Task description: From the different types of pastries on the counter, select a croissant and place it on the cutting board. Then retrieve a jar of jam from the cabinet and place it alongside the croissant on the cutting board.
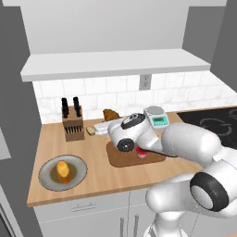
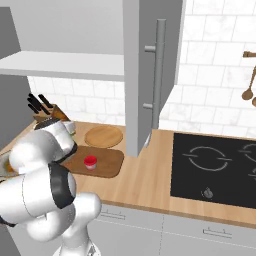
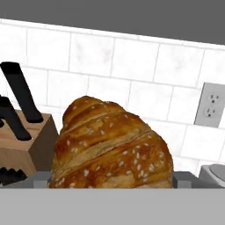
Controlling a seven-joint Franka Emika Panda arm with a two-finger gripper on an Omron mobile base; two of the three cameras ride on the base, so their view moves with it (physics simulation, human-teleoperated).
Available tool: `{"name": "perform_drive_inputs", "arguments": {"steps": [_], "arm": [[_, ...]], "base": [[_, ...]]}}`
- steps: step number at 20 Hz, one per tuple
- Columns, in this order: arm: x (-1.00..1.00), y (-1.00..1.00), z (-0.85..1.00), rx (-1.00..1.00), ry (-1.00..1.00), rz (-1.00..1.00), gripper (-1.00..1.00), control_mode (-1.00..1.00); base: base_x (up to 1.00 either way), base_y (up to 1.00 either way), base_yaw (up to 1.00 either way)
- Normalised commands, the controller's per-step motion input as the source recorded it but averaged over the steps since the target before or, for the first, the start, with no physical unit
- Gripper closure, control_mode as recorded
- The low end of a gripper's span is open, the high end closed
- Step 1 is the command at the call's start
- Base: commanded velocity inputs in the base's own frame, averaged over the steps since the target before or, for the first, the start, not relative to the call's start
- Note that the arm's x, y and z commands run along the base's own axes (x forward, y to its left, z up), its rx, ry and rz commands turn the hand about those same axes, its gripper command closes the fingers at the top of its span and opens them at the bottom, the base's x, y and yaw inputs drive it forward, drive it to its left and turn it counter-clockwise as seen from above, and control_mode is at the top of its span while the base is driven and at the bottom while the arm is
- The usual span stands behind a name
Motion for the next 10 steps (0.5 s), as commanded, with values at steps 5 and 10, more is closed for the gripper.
{"name": "perform_drive_inputs", "arguments": {"steps": [5,10], "arm": [[-1.0,0.07,0.82,0.0,-0.13,-0.31,1.0,-1.0],[-0.39,-0.02,0.16,-0.01,0.06,-0.2,1.0,-1.0]], "base": [[0.0,0.0,0.0],[0.0,0.0,0.0]]}}
